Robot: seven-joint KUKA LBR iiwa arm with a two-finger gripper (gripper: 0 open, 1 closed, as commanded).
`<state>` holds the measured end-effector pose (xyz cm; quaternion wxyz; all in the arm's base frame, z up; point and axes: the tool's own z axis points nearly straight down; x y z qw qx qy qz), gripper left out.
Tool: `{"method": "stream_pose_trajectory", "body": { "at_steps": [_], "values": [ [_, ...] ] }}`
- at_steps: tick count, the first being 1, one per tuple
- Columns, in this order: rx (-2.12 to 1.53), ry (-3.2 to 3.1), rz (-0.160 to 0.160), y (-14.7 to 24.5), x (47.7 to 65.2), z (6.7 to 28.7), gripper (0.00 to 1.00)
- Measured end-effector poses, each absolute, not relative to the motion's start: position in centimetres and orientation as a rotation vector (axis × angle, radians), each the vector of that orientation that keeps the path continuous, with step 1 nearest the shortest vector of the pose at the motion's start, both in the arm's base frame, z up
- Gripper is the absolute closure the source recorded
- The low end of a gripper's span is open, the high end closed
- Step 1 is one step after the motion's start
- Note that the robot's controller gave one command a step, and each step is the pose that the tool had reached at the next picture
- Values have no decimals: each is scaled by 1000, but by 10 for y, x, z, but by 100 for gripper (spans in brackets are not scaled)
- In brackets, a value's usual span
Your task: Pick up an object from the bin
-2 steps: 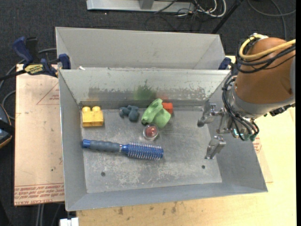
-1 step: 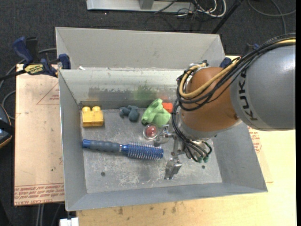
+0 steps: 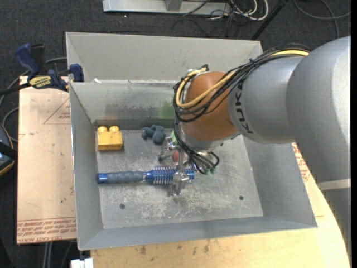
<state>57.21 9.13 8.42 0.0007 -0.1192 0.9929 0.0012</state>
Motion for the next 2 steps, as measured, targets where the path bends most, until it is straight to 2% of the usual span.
{"method": "stream_pose_trajectory", "body": {
  "at_steps": [1, 2],
  "values": [
    [-372, 3118, 1, 90, 571, 88, 100],
    [-453, 3099, 0, 72, 570, 207, 100]
  ]
}}
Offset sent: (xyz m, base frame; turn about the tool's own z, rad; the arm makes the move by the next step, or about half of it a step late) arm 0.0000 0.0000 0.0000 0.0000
